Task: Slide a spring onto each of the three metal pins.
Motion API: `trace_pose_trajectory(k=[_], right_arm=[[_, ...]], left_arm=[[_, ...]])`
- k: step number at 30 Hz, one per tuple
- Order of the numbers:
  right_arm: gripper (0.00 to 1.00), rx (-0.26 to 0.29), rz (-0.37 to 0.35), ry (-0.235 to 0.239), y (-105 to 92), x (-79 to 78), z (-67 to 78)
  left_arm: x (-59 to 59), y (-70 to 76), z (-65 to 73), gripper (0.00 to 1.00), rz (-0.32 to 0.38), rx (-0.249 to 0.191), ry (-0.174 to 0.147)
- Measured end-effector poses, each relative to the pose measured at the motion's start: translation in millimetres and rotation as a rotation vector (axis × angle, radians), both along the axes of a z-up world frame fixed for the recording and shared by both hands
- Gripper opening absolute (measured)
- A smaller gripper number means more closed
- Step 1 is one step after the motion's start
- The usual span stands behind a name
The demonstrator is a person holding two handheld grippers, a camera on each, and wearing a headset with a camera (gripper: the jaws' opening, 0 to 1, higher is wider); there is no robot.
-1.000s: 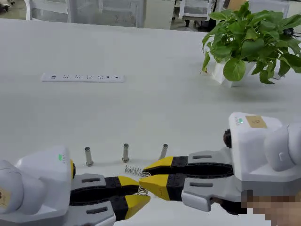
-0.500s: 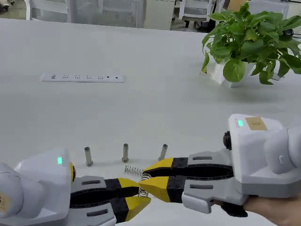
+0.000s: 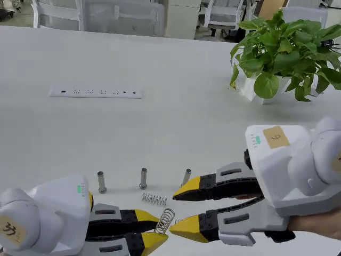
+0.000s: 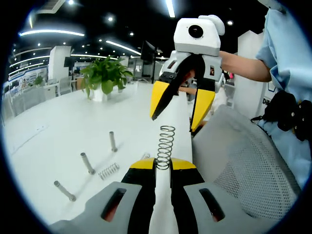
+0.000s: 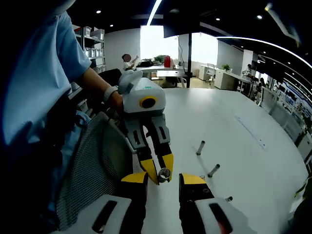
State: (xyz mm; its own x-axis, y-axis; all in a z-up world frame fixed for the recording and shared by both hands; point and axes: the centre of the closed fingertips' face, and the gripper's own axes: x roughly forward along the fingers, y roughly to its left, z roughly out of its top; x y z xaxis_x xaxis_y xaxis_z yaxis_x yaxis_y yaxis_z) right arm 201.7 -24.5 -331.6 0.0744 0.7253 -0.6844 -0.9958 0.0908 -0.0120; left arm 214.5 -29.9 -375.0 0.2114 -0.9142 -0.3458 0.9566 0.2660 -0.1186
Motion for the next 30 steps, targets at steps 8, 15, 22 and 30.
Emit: trace_pose_trajectory(k=[8,15,22,30], right_arm=[[0.18,-0.189,0.189,-0.051,4.6,-1.4,-11.7],[0.14,-0.287,0.279,-0.044,7.6,0.6,-28.4],[0.10,-0.335,0.321,-0.031,7.1,3.1,-36.6],[0.08,-0.350,0.332,-0.010,6.6,3.1,-41.6]], left_arm=[[-1.3,-1.6,-7.2,0.06,-0.023,0.042,-0.005],[0.4,-2.3,-10.6,0.06,-0.029,0.061,-0.001],[0.5,-3.0,-11.1,0.06,-0.037,0.073,-0.002],[2.7,-6.1,-7.4,0.06,-0.030,0.056,-0.004]])
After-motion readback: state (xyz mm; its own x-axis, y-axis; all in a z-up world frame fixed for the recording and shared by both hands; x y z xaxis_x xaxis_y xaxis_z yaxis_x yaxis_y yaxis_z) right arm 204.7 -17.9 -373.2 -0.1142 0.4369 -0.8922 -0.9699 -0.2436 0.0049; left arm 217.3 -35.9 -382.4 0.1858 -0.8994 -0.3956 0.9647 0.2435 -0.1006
